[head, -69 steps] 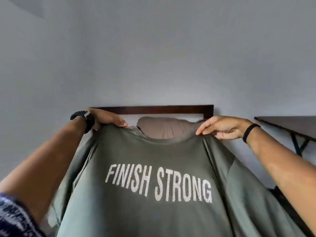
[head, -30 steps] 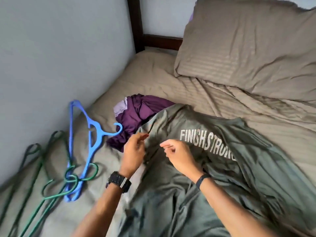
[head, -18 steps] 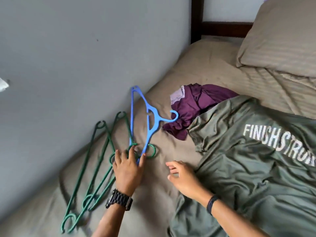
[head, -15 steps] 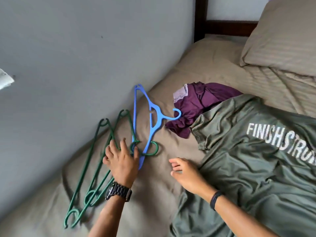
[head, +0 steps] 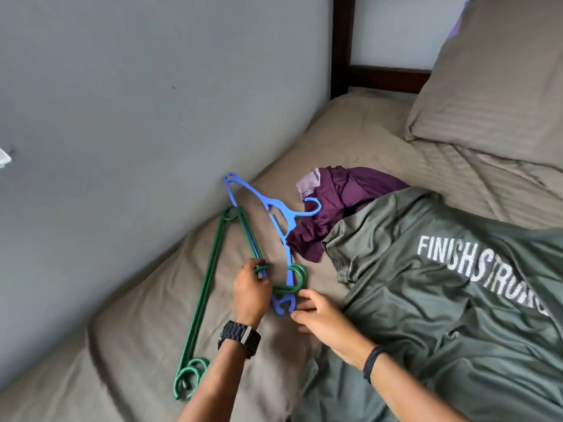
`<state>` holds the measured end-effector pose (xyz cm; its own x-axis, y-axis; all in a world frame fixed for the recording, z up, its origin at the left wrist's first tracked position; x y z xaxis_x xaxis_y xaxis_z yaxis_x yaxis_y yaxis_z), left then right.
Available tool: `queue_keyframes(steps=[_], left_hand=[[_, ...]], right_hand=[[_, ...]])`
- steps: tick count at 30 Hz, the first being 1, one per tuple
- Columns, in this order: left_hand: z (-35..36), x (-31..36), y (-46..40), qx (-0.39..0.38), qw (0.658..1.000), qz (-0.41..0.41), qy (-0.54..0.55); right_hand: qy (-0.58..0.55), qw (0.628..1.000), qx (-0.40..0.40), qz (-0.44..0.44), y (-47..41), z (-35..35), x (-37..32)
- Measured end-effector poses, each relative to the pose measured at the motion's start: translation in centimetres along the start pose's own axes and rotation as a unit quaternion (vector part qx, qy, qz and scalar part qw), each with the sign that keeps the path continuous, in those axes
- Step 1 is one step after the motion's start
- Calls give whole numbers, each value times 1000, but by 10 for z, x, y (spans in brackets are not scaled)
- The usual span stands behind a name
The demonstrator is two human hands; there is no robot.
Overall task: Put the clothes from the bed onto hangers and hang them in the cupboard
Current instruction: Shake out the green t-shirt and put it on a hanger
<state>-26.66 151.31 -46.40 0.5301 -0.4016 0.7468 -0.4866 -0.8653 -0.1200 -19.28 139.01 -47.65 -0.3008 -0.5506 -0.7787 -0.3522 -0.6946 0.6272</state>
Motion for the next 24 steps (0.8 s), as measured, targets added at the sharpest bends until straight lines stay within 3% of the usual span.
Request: queue_keyframes(steps=[4, 12, 16, 20, 22, 24], left_hand=[[12, 14, -4, 9, 997, -10, 77], [-3, 37, -29, 8, 994, 28, 104], [3, 62, -31, 15, 964, -9, 266], [18, 102, -28, 60, 893, -44, 444], [29, 117, -26, 51, 884, -36, 463], [38, 128, -25, 12, 896, -6, 444]], right_hand=[[-128, 991, -11, 30, 2, -12, -3], [-95, 995, -25, 1, 14, -21, -16], [-51, 997, -13, -49, 21, -18, -23], [12, 996, -6, -92, 27, -19, -30], [-23, 996, 14, -83, 37, -29, -33], [-26, 992, 80, -95, 47, -49, -34]])
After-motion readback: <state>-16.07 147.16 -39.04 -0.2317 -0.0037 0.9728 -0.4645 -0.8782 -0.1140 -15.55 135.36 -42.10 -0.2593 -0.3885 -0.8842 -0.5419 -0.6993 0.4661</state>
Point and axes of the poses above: each hand's wrist, its own y-axis away from the middle knuckle, its own z-axis out of the palm, x = y × z, the point moved 1 cm from there along -y, towards the middle knuckle, and after that the axes turned 12 degrees about z, right-handed, at the moved point
